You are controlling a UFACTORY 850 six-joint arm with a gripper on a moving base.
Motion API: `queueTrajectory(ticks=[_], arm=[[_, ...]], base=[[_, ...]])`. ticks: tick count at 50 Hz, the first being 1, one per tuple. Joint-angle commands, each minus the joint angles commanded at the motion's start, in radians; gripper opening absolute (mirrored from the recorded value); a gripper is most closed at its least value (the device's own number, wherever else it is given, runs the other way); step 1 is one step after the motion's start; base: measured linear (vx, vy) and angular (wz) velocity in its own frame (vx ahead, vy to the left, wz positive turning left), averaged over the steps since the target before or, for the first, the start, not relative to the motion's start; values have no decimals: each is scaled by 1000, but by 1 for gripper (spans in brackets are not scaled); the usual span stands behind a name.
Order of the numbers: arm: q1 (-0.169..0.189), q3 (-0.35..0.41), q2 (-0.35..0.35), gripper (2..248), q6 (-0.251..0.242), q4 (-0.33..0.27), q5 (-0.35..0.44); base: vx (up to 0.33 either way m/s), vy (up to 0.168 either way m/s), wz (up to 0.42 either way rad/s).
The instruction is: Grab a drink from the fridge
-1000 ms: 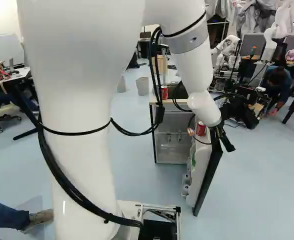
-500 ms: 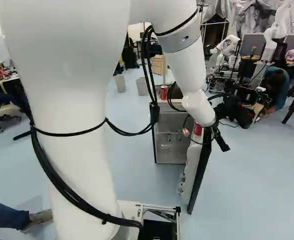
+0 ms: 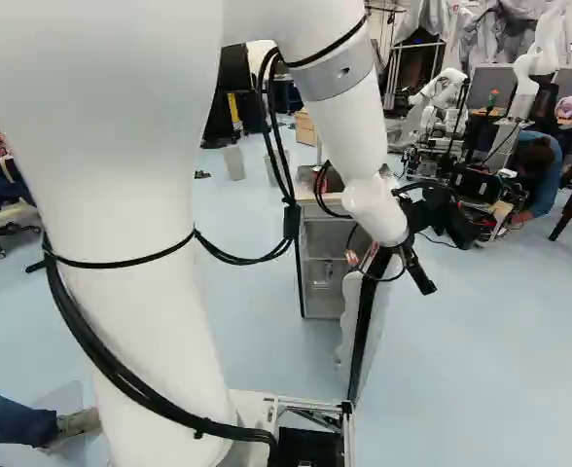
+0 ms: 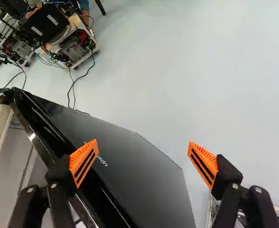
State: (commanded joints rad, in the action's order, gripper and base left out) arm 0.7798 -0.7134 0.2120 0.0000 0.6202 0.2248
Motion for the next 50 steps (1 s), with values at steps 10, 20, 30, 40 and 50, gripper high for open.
queueTrajectory(ticks=[10, 20, 30, 40, 50], arm=[[-16, 25, -21, 247, 0, 0, 0], [-31, 46, -40, 247, 0, -1, 0], [-39, 66, -57, 247, 0, -16, 0], [-45, 80, -69, 247, 0, -46, 0], [-56, 95, -83, 247, 0, -64, 0]], base=[[0, 0, 0], [0, 0, 0], [0, 0, 0], [0, 0, 0], [0, 0, 0]])
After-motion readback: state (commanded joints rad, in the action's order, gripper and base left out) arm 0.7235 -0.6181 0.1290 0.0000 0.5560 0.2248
